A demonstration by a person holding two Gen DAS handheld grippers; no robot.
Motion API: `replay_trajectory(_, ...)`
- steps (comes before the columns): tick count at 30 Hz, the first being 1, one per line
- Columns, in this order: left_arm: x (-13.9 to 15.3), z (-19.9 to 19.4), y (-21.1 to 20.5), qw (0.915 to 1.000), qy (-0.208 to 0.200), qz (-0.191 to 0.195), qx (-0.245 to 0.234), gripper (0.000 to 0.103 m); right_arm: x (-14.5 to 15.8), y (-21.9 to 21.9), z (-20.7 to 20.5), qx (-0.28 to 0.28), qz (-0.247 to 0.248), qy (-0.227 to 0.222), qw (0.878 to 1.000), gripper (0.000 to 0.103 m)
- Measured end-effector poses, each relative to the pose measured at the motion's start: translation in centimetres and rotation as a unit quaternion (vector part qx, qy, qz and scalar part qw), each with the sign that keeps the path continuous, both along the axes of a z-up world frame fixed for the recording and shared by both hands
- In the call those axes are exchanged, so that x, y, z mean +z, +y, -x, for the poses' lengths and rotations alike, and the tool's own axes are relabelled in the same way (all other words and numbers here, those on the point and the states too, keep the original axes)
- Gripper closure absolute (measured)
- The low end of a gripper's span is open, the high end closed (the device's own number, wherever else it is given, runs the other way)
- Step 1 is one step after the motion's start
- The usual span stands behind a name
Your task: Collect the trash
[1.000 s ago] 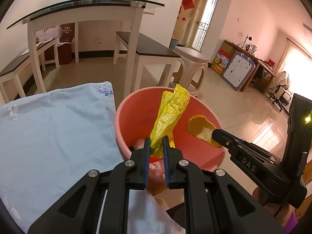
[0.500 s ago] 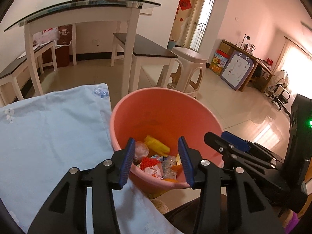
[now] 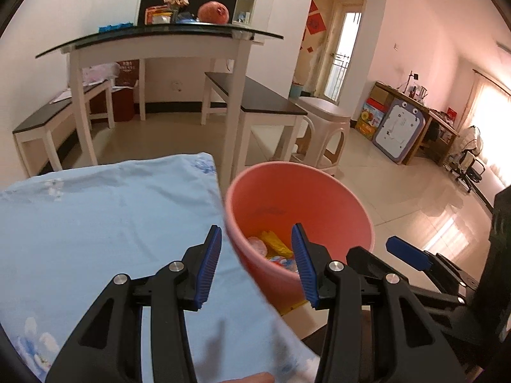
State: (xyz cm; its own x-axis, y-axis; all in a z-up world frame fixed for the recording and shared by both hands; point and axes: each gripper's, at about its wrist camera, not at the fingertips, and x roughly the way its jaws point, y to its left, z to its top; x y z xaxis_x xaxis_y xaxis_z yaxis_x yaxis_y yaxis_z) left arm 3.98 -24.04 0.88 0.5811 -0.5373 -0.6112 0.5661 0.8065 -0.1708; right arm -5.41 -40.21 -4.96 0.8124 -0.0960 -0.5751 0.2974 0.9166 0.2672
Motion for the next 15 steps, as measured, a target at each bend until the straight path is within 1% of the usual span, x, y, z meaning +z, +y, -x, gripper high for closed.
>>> replay_trajectory(7, 0.8, 1.1, 3.2, 0.9997, -0.01, -0.001, 0.021, 0.057, 1.5, 4.1, 1.2, 0.026, 0.032, -0.018, 0.999, 0.021)
replay_trajectory(15, 1.0, 1.7, 6.3, 0.9989, -0.013, 0.005, 0.045, 0.057, 2.1, 7.5, 1.9, 0.05, 0.036, -0.029, 0.998, 0.021)
